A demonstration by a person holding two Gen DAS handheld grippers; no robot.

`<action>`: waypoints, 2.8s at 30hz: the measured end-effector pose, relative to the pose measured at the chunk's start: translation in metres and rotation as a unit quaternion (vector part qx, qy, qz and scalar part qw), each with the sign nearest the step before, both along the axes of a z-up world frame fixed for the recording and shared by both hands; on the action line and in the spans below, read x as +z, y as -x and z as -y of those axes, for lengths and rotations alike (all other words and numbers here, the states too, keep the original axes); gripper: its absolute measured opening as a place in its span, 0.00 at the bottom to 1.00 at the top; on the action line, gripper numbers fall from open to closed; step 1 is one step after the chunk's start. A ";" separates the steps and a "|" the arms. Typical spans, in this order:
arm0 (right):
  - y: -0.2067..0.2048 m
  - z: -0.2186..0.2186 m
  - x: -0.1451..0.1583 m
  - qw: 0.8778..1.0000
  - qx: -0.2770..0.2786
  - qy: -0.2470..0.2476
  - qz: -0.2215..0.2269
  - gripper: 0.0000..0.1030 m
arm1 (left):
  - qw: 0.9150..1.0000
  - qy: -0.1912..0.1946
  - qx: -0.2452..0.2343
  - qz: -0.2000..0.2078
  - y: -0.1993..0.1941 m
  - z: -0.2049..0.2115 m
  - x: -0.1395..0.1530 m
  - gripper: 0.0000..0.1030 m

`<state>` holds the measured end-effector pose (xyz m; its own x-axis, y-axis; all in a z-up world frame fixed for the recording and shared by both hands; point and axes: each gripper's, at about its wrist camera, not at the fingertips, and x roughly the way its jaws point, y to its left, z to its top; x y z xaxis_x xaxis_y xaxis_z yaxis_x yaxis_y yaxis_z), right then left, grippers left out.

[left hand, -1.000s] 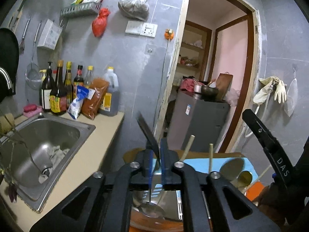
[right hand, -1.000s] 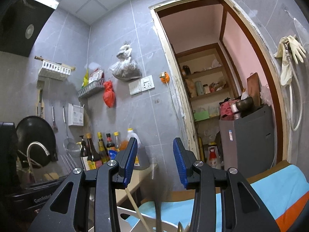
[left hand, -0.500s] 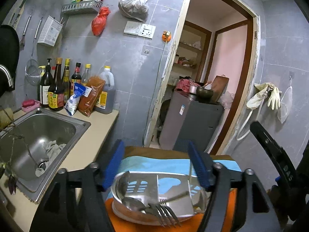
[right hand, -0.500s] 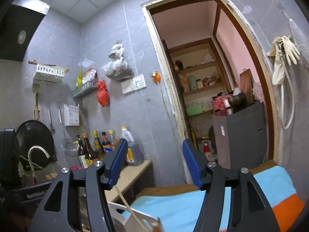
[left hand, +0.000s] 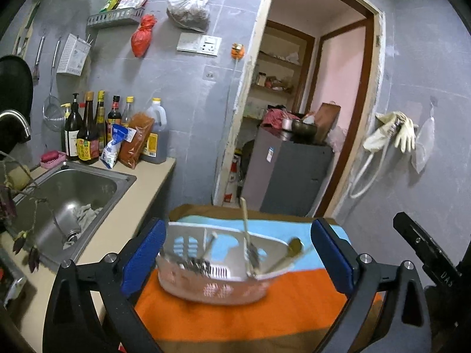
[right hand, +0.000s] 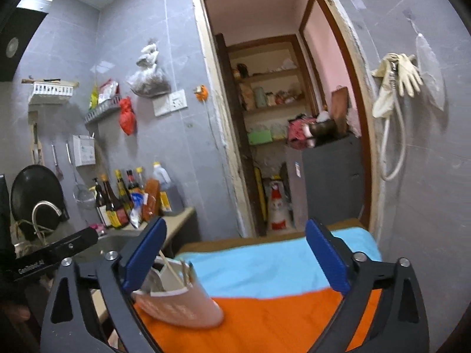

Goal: Organize utensils

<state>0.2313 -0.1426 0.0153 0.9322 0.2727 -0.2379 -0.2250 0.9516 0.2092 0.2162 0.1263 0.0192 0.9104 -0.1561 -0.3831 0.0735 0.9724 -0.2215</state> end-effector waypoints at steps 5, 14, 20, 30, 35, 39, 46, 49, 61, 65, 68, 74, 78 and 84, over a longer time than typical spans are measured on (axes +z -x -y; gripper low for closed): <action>0.028 0.021 0.007 1.000 0.002 0.020 -0.021 1.00 | 1.000 -0.023 -0.004 -0.013 0.030 0.022 0.003 0.94; 0.089 0.050 0.019 0.997 0.011 0.051 -0.058 1.00 | 0.999 -0.033 0.001 -0.030 0.093 0.047 0.007 0.94; 0.137 0.061 0.020 0.995 0.007 0.060 -0.073 1.00 | 0.998 -0.048 0.010 -0.042 0.141 0.060 0.002 0.94; 0.188 0.071 0.020 0.995 0.010 0.065 -0.072 1.00 | 0.998 -0.065 0.003 -0.024 0.201 0.071 -0.004 0.94; 0.200 0.076 0.019 0.996 0.005 0.060 -0.069 1.00 | 0.999 -0.049 0.011 -0.012 0.214 0.070 0.001 0.94; 0.205 0.079 0.021 0.996 0.003 0.063 -0.063 1.00 | 0.999 -0.049 0.012 0.000 0.219 0.071 0.005 0.94; 0.209 0.080 0.021 0.996 0.003 0.060 -0.064 1.00 | 0.999 -0.047 0.013 0.003 0.221 0.073 0.007 0.94; 0.210 0.080 0.021 0.996 0.003 0.059 -0.064 1.00 | 0.999 -0.047 0.012 0.001 0.221 0.073 0.007 0.94; 0.210 0.080 0.022 0.996 0.006 0.060 -0.065 1.00 | 0.999 -0.048 0.013 0.001 0.221 0.072 0.008 0.94; 0.211 0.080 0.022 0.996 0.006 0.059 -0.065 1.00 | 0.999 -0.048 0.014 0.001 0.222 0.073 0.008 0.94; 0.211 0.080 0.022 0.996 0.006 0.058 -0.065 1.00 | 0.999 -0.047 0.014 0.001 0.222 0.073 0.009 0.94; 0.211 0.080 0.022 0.996 0.006 0.058 -0.065 1.00 | 0.999 -0.048 0.016 0.002 0.223 0.072 0.008 0.94; 0.211 0.080 0.022 0.996 0.007 0.058 -0.066 1.00 | 0.999 -0.047 0.015 0.002 0.223 0.071 0.008 0.94; 0.212 0.081 0.022 0.996 0.007 0.057 -0.067 1.00 | 0.999 -0.047 0.016 0.002 0.223 0.071 0.007 0.94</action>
<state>0.0195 -0.2232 0.0371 0.8867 0.2488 -0.3898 -0.2153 0.9681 0.1281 -0.0064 0.0557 0.0267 0.9155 -0.0913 -0.3919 0.0433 0.9906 -0.1296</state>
